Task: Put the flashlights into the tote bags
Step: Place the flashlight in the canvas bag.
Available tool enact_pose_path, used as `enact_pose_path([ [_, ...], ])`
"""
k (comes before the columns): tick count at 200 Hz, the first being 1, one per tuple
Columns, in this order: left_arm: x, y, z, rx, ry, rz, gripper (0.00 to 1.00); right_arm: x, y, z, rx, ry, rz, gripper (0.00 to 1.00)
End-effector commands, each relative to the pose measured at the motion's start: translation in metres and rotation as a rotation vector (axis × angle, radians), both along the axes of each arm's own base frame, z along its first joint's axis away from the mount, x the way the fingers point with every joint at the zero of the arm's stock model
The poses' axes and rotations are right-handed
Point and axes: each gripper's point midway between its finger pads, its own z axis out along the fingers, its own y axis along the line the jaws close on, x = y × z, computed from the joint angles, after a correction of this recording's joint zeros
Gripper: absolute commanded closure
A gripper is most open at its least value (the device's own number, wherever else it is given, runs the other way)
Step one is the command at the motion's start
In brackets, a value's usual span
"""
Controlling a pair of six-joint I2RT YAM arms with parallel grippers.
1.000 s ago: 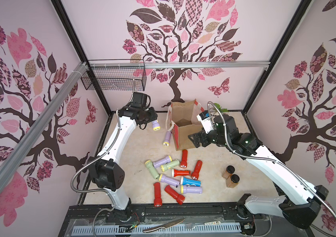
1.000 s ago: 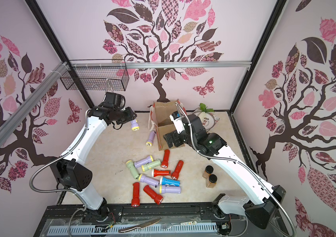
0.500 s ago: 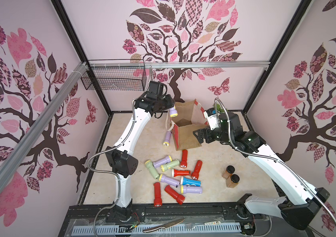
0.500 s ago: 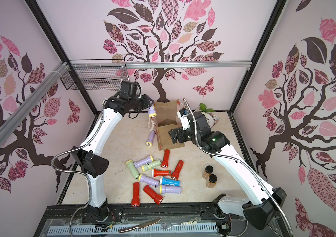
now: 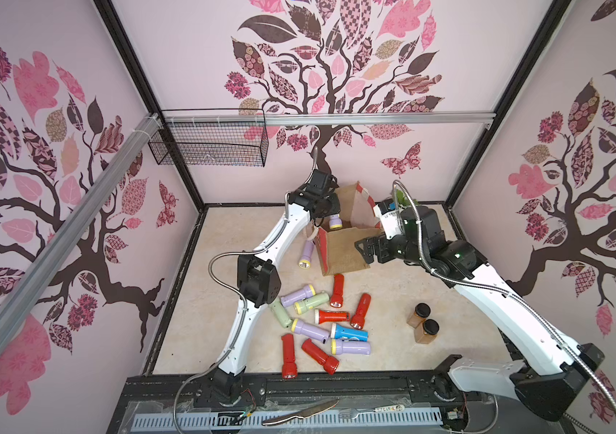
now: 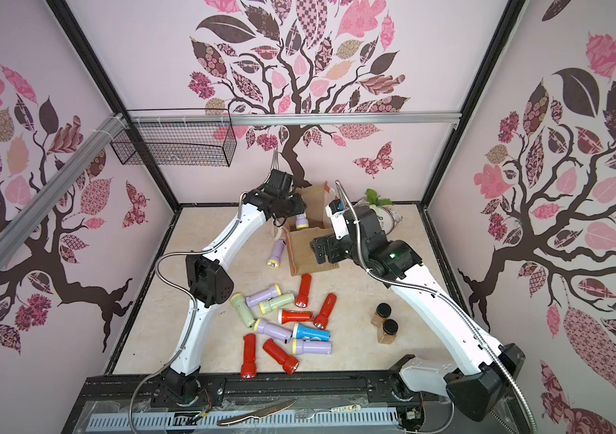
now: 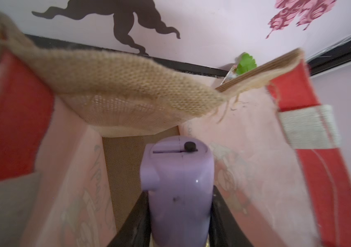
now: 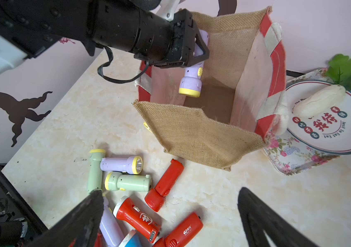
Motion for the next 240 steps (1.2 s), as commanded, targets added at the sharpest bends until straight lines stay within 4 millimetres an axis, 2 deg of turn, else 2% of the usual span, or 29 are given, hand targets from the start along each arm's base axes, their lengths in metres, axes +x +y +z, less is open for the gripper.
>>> enact_pose_path([
  [1,0.012,-0.003,0.034,-0.002,-0.117,0.01,1.0,-0.006,-0.003,0.007,-0.003,-0.013,0.011,0.0],
  [52,0.013,0.003,-0.02,0.134,-0.052,0.021,1.0,-0.005,-0.003,0.006,-0.01,-0.019,0.01,0.0],
  [94,0.015,0.004,-0.06,0.181,0.002,0.02,1.0,-0.005,-0.005,0.01,-0.016,-0.029,0.007,0.0],
  [157,0.016,-0.001,-0.088,0.18,0.039,0.011,1.0,-0.004,-0.007,0.012,-0.02,-0.034,0.0,0.0],
  [175,0.015,-0.001,-0.083,0.179,0.032,0.007,0.91,-0.003,-0.007,0.012,-0.023,-0.038,-0.005,0.0],
  [195,0.016,-0.002,-0.068,0.169,0.005,0.003,0.75,-0.002,-0.007,0.015,-0.02,-0.047,-0.006,0.0],
  [240,0.013,-0.003,-0.017,0.119,-0.069,-0.013,0.42,-0.001,-0.008,0.022,-0.012,-0.066,-0.013,0.0],
])
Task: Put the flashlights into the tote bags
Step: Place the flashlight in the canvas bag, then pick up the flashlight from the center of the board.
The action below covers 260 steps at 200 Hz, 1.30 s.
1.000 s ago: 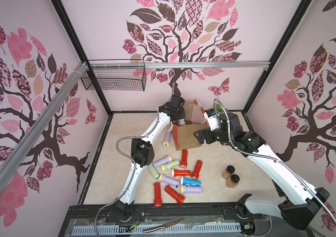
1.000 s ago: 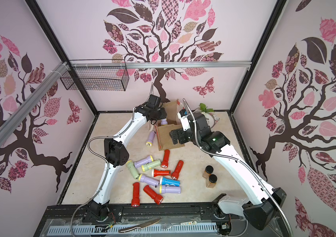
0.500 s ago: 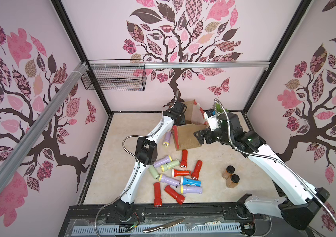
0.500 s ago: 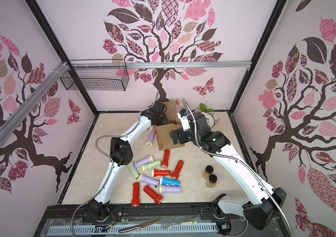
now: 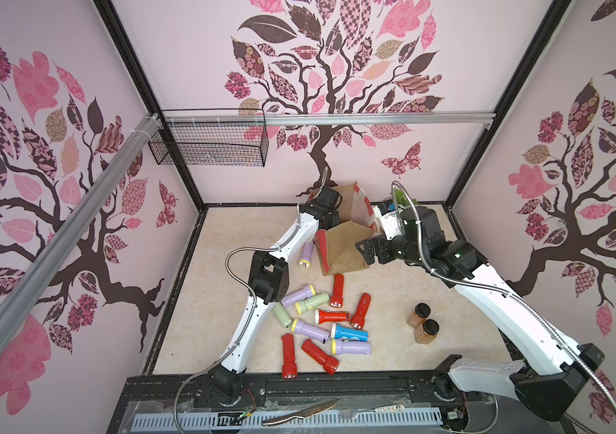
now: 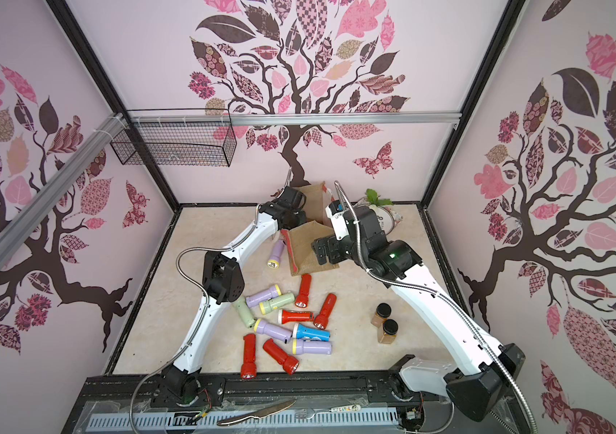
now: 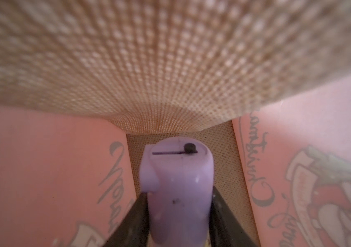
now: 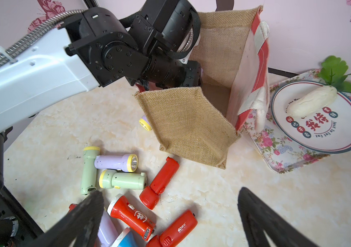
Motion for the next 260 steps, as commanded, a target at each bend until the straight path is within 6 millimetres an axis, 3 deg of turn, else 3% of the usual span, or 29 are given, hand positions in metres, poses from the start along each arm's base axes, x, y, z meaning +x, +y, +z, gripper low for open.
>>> enact_pose_path([
  [1,0.004,-0.008,0.076,-0.076,-0.137,-0.023,0.41,-0.002,-0.004,0.024,0.017,-0.058,-0.009,0.0],
  [29,-0.006,-0.009,0.121,-0.123,-0.192,-0.054,0.23,-0.002,-0.006,0.027,0.027,-0.065,-0.017,0.0],
  [60,-0.033,-0.011,0.169,-0.198,-0.218,-0.122,0.22,-0.002,-0.005,0.03,0.039,-0.068,-0.019,0.0],
  [94,-0.08,-0.008,0.218,-0.259,-0.233,-0.224,0.23,0.001,-0.002,0.03,0.054,-0.06,-0.026,0.0],
  [119,-0.109,0.001,0.237,-0.268,-0.22,-0.27,0.23,0.003,-0.001,0.029,0.054,-0.053,-0.025,0.0],
  [152,-0.133,0.037,0.244,-0.241,-0.188,-0.245,0.23,0.002,0.0,0.032,0.058,-0.054,-0.02,0.0],
  [186,-0.144,0.107,0.217,-0.206,-0.116,-0.128,0.26,0.002,0.001,0.03,0.05,-0.048,-0.016,0.0],
  [198,-0.147,0.129,0.188,-0.18,-0.052,-0.084,0.26,0.003,0.002,0.028,0.045,-0.039,-0.012,0.0],
  [236,-0.147,0.176,0.125,-0.121,0.07,0.018,0.26,0.005,0.006,0.029,0.039,-0.022,0.001,0.0],
  [260,-0.137,0.192,0.091,-0.099,0.122,0.054,0.26,0.004,0.009,0.023,0.046,0.003,0.01,0.0],
])
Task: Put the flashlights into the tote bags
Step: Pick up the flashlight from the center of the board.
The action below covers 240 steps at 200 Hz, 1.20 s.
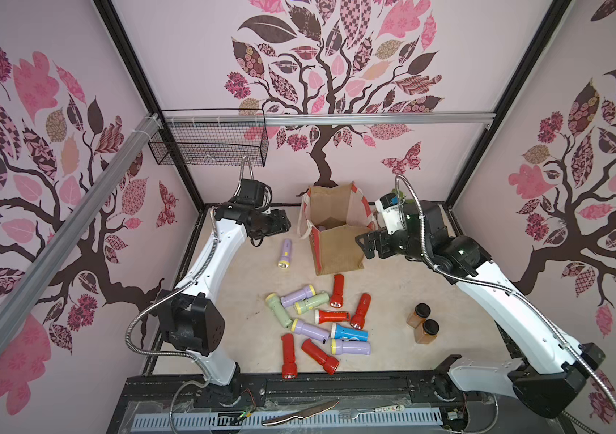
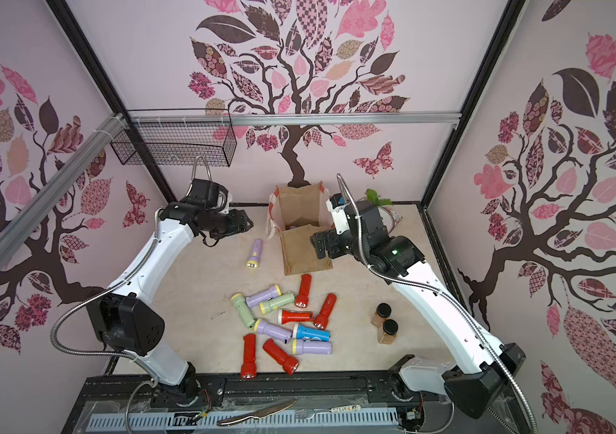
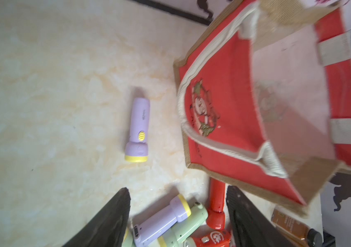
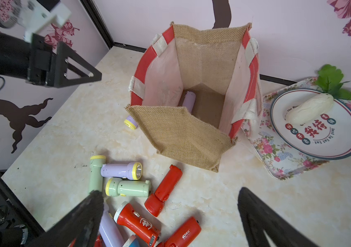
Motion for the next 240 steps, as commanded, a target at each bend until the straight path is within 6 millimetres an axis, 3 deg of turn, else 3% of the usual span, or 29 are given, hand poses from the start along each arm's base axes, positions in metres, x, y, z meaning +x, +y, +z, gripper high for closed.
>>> enact_pose_path([
  [1,0.008,0.011,-0.029,0.032,0.032,0.004,0.25,0.0,0.004,0.001,0.007,0.021,0.015,0.0],
  [51,0.04,0.014,-0.112,0.096,0.182,0.013,0.25,-0.003,0.005,-0.004,0.005,0.04,0.022,0.0],
  [90,0.066,0.017,-0.142,0.132,0.191,0.049,0.25,-0.004,0.004,-0.008,0.003,0.046,0.022,0.0],
  [130,0.079,0.014,-0.172,0.14,0.22,0.039,0.29,-0.002,0.007,-0.006,0.001,0.035,0.033,0.0],
  [181,0.079,0.011,-0.202,0.157,0.252,0.036,0.39,0.002,0.01,-0.008,0.001,0.033,0.039,0.0],
  [240,0.047,0.0,-0.229,0.189,0.325,0.032,0.65,0.003,0.005,0.004,-0.022,-0.005,0.034,0.0],
])
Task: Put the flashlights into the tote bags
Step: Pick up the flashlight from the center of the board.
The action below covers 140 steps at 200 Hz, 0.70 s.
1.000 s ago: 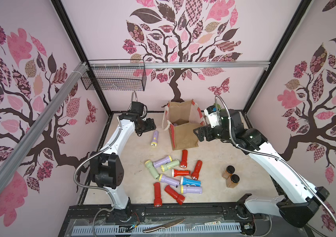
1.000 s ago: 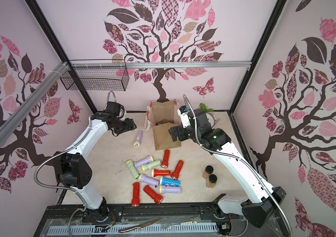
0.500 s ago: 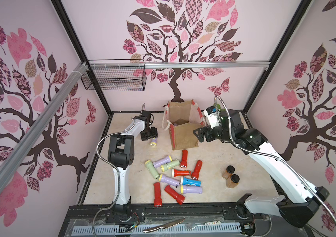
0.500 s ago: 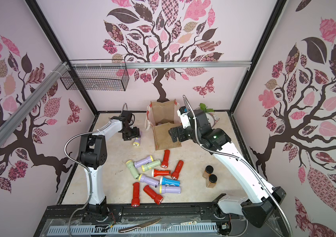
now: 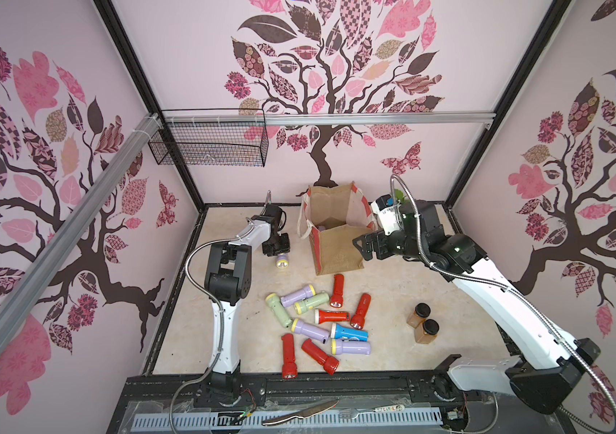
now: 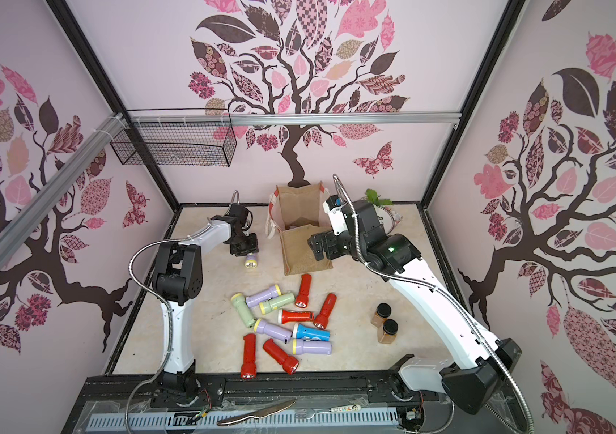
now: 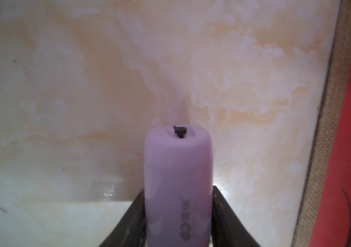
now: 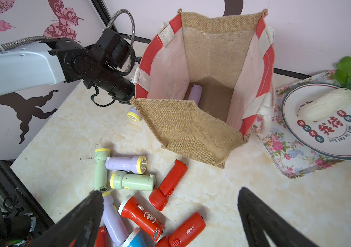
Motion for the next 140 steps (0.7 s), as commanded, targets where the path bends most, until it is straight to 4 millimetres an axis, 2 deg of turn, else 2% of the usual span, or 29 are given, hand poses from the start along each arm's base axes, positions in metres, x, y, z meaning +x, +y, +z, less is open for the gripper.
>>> enact_pose_path([
  [1,-0.022,-0.005,-0.021,0.016,0.057,0.0,0.65,0.005,0.001,0.014,-0.011,-0.043,0.005,0.0],
  [18,-0.026,-0.005,-0.015,0.006,0.038,0.016,0.78,0.007,0.003,0.018,-0.011,-0.041,0.013,0.0],
  [34,-0.029,-0.007,-0.005,-0.013,0.021,0.017,0.85,0.009,0.007,0.019,0.003,-0.037,0.016,0.0],
  [66,-0.03,-0.006,0.035,-0.032,-0.057,0.018,0.96,0.007,0.009,0.018,0.033,-0.021,0.018,0.0],
  [88,-0.033,-0.005,0.069,-0.05,-0.12,0.024,1.0,0.005,0.005,0.018,0.026,-0.026,0.007,0.0],
  [110,-0.038,-0.003,0.1,-0.081,-0.18,0.042,1.0,0.002,0.004,0.014,0.03,-0.017,0.006,0.0],
  [140,-0.043,-0.002,0.154,-0.115,-0.289,0.046,1.0,-0.001,0.003,0.012,0.04,-0.012,0.005,0.0],
])
